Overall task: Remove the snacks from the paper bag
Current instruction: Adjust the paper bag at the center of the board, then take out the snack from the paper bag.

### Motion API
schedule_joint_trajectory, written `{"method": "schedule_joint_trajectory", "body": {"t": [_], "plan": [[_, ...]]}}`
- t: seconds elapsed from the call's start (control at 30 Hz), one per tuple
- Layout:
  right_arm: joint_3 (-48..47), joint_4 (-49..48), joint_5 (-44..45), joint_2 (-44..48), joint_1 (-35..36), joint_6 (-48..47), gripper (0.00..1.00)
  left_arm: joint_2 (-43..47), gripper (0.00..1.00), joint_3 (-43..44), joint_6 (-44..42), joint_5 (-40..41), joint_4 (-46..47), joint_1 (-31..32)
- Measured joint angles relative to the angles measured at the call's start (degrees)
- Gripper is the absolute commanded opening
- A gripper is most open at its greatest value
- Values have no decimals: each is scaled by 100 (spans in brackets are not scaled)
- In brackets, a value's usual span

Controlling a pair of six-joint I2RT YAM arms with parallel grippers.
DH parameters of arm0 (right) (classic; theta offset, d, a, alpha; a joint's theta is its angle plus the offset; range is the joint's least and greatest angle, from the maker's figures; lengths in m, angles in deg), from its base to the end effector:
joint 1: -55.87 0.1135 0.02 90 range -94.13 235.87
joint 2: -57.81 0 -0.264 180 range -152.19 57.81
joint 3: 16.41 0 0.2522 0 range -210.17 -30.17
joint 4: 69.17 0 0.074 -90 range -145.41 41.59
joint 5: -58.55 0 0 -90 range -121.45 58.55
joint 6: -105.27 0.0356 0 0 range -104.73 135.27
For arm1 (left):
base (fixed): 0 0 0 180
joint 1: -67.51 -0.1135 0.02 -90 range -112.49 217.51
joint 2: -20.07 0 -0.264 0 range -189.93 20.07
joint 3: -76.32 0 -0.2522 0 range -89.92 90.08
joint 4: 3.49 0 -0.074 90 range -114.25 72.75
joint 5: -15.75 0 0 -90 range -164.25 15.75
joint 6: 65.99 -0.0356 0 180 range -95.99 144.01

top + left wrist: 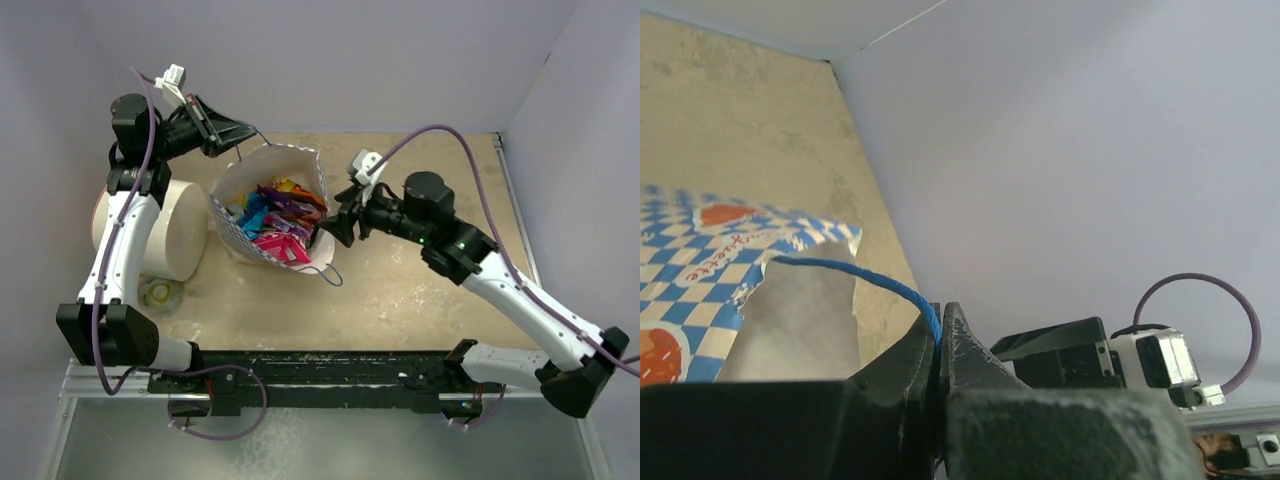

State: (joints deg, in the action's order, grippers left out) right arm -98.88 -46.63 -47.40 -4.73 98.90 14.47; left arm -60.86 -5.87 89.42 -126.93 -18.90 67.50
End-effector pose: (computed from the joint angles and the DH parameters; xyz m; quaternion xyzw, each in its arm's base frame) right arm 0.1713 0.1733 0.4288 -0.3562 0.6285 0.3400 0.6021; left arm 0.3153 -0.0283 0.4499 -0.0707 0.6980 -0.6073 0.3727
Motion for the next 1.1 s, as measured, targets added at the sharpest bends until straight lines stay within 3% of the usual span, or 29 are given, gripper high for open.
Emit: {"method": "schedule_joint_trajectory", "body": {"t": [0.23, 0.53, 0.83, 1.1], "plan": [[2, -590, 293, -957, 350, 70, 49, 81, 0, 212, -623, 319, -1443, 68], [-850, -426, 1200, -2387, 396, 319, 51, 623, 0, 219, -767, 664, -1919, 85], [-1231, -330, 1803, -3128, 739, 297, 64, 892, 0, 17, -514, 787, -2076, 107], [-1357, -345, 2505, -3797, 1051, 363, 58, 1005, 0, -83, -319, 798, -2039, 114]]}}
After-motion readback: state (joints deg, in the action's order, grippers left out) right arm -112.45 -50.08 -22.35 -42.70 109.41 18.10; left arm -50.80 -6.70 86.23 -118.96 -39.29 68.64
